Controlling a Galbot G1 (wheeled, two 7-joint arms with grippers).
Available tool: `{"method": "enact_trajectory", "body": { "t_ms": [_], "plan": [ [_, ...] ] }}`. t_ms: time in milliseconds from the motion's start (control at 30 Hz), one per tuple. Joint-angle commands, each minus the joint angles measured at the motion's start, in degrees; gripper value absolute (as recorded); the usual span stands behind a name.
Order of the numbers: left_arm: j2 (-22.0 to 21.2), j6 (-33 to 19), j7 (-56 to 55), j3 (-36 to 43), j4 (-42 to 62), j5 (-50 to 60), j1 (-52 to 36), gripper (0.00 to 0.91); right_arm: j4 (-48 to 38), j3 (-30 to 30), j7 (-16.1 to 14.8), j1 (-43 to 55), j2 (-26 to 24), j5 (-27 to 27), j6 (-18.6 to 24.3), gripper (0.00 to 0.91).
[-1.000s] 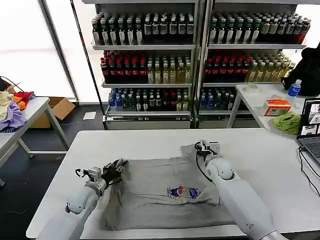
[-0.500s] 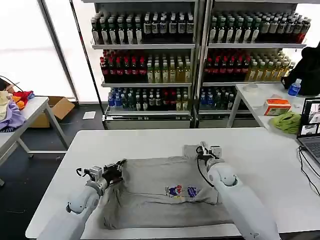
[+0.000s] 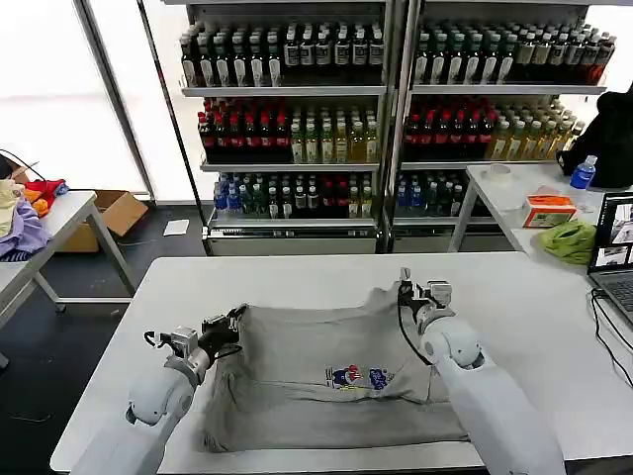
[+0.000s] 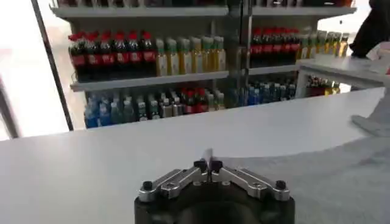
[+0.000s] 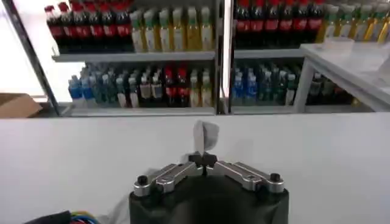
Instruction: Fold and organize the clothes.
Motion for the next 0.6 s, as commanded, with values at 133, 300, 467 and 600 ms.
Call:
{"method": "enact_trajectory", "body": {
  "t_ms": [133,300,467,600],
  "plan": [
    [1.05,-1.29,0.32,-3.61,-6.96,1.01,6.41,0.01,13.86,5.6,0.19,-10.87,-1.8,-0.23,0.34,0.0],
    [1.14,-1.72,0.48,-4.62,-9.25,2.33,9.8,0.01,17.71,8.87,0.06,-18.38,-2.97,0.09,1.29,0.0],
    [0.34,-1.95,1.06,-4.81,-11.44,4.34,13.93,0.0,23.17,11.65,1.24,-26.1,-2.65,0.91,1.56,0.0],
    [-0.49,-2.17,1.09,-5.58,-12.71,5.46,16.16,0.0,27.22,14.82,1.61,-32.21,-1.05,0.95,2.12,0.0]
  ]
}}
